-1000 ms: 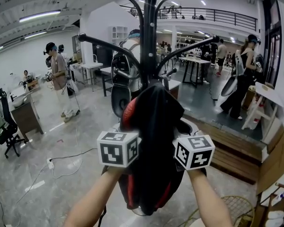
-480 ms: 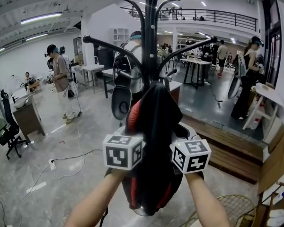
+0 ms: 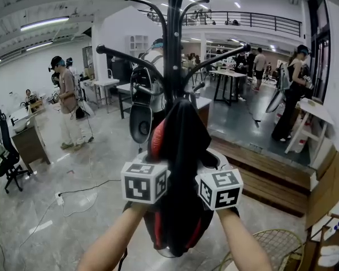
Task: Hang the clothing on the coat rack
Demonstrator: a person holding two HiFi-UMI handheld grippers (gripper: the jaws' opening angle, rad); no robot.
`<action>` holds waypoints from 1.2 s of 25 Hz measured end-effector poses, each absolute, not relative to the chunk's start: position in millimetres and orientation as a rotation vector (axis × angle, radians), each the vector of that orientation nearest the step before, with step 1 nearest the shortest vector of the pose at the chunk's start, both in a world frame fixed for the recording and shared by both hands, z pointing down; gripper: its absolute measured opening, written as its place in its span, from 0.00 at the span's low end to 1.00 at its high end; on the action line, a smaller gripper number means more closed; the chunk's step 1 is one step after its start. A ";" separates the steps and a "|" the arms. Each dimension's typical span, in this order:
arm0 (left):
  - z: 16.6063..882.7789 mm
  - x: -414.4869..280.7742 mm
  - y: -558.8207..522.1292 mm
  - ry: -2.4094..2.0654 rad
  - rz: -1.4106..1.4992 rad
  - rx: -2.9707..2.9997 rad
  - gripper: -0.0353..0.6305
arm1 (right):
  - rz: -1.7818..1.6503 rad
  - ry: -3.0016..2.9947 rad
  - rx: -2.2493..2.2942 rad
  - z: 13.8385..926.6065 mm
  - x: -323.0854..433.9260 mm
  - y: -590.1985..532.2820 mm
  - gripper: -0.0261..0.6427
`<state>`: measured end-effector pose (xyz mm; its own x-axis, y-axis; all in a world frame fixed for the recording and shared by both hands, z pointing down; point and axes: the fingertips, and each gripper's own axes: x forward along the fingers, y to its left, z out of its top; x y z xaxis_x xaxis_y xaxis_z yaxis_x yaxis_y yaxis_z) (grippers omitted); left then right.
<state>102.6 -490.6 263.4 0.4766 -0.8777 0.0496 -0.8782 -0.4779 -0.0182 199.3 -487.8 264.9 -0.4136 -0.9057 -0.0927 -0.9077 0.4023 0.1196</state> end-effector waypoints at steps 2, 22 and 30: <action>264.5 102.7 -489.5 -1.598 0.086 2.695 0.09 | 0.244 2.615 -1.707 265.7 198.7 -486.1 0.10; 259.7 112.2 -450.2 -1.577 0.091 2.709 0.23 | 0.185 2.607 -1.733 263.1 207.5 -446.3 0.17; 251.0 114.8 -431.7 -1.530 0.064 2.757 0.25 | 0.181 2.556 -1.815 260.8 210.5 -423.7 0.19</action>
<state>114.8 -431.7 251.0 0.5286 -0.8483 0.0295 -0.8478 -0.5294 -0.0306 210.5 -423.7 260.8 -0.3319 -0.9409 -0.0683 -0.9411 0.3252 0.0929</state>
